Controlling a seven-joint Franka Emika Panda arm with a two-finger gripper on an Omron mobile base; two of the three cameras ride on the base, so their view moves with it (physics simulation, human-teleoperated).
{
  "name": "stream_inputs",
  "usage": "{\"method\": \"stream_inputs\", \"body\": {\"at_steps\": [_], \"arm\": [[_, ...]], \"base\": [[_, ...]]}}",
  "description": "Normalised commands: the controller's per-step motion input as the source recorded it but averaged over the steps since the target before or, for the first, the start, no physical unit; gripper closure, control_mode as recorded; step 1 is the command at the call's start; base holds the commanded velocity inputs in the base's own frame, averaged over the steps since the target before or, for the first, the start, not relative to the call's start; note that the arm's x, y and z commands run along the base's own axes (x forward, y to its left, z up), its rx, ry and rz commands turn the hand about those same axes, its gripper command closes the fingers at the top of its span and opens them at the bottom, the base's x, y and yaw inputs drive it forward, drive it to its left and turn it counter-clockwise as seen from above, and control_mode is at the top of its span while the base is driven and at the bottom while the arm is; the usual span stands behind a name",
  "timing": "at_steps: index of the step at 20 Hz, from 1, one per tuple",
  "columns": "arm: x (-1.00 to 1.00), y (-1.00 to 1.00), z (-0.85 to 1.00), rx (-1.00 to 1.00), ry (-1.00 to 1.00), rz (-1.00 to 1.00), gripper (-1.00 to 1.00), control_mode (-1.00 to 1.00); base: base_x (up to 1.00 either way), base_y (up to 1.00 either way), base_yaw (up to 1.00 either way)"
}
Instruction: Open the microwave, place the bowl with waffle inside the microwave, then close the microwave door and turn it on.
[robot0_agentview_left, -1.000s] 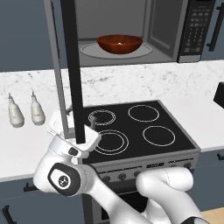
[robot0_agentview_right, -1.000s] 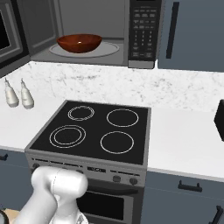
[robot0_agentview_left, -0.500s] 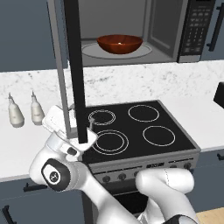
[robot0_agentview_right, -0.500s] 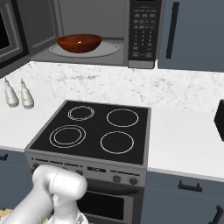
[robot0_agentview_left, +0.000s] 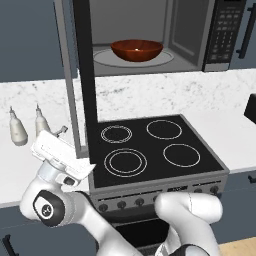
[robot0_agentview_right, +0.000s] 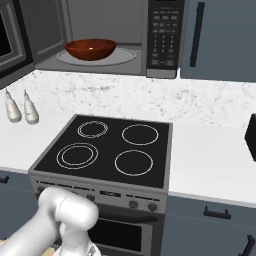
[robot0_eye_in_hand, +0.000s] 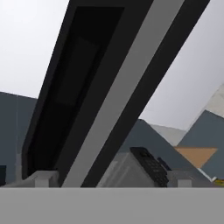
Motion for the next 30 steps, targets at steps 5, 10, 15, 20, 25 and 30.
{"method": "stream_inputs", "body": {"at_steps": [5,10,15,20,25,30], "arm": [[0.01,0.09,0.42,0.05,-0.17,0.02,-1.00,-1.00],[0.00,-0.18,0.29,0.11,-0.08,0.00,-1.00,-1.00],[-0.05,-0.48,0.33,0.20,-0.11,0.01,-1.00,-1.00],[-0.10,-0.65,0.15,0.24,-0.18,0.08,-1.00,-1.00],[-0.15,-0.82,0.00,0.30,-0.23,0.17,-1.00,-1.00],[-0.01,-0.86,0.00,0.33,-0.21,0.23,-1.00,-1.00]], "base": [[0.00,0.00,0.00],[0.00,0.00,0.00],[0.00,0.00,0.00],[0.00,0.00,0.00],[0.00,0.00,0.00],[0.00,0.00,0.00]]}}
